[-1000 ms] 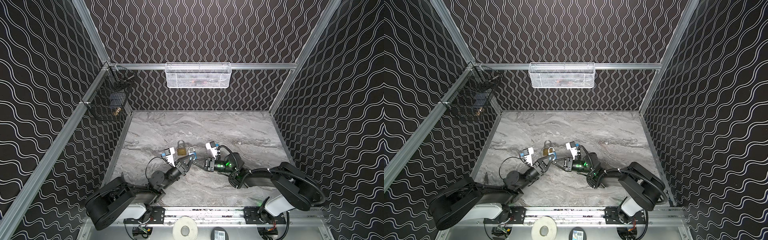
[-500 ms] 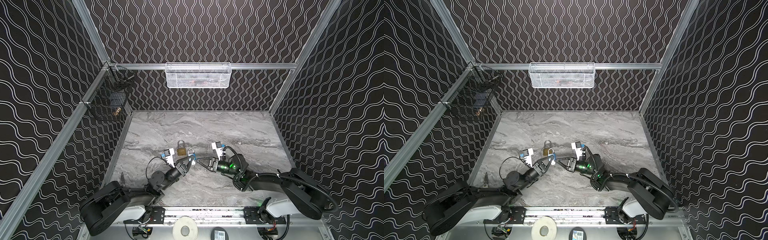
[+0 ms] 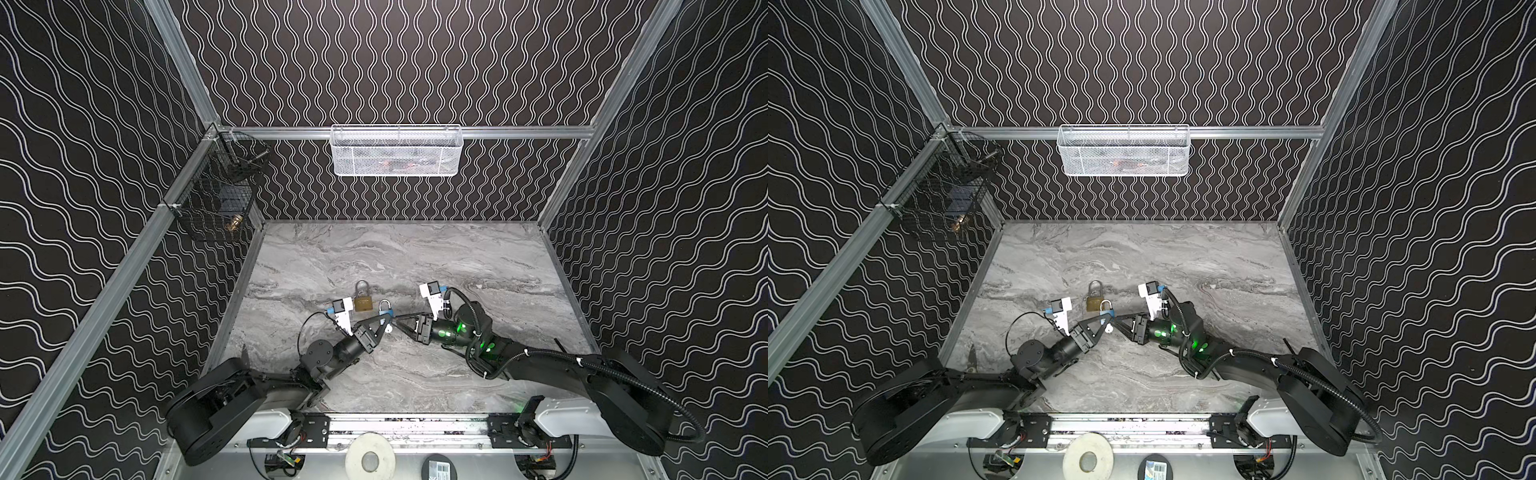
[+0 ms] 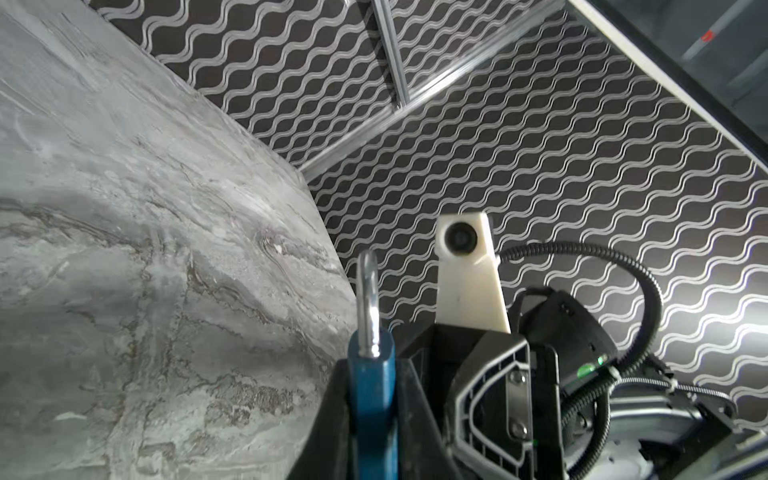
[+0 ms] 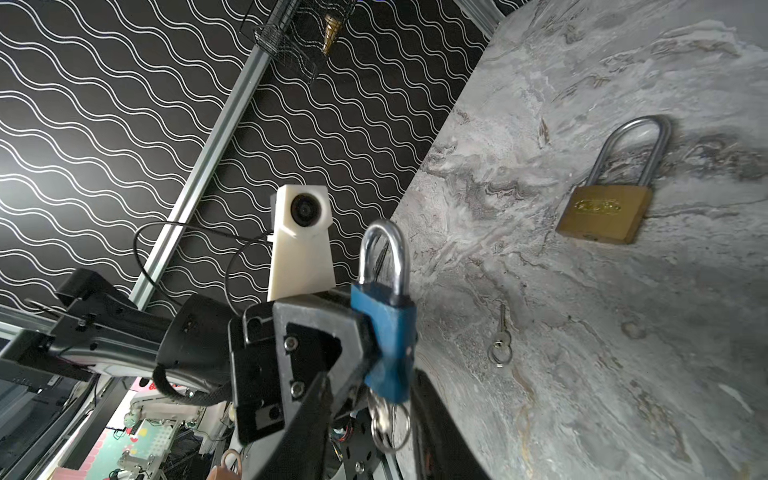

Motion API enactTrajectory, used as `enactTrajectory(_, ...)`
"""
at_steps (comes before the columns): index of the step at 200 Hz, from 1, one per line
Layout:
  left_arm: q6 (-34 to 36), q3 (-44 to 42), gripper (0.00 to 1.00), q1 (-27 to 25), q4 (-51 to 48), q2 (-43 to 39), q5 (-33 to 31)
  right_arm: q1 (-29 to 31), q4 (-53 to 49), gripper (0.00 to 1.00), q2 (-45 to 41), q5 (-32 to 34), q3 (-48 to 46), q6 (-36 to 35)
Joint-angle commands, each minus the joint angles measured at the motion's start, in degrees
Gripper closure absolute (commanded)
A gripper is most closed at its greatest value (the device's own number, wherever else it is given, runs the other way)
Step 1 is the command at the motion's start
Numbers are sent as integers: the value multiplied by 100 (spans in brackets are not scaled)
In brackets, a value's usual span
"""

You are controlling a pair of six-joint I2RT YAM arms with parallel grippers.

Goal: Unlock with the key

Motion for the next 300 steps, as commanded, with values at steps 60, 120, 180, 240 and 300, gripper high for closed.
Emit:
enactTrajectory(60, -98, -165, 100, 16, 327, -345, -258, 22, -379, 69, -315, 118, -15, -277)
enactTrajectory(120, -932, -193, 100, 23, -965, -1113, -1304, 526, -2668, 72, -786, 1421, 654, -1706)
enactTrajectory(180, -2322, 431, 100, 10, -4813, -2826, -1652, 1271, -3406, 67, -462, 2763, 1299, -2545)
enactTrajectory(240, -2367, 1750, 100, 4, -8338, -3538, -1692, 1671, -3458, 66, -183, 3371, 1731, -3097)
enactTrajectory(300, -2313, 1679, 100, -3, -7727, -3307, -1657, 1899, -3366, 71, 91, 3133, 1988, -3329)
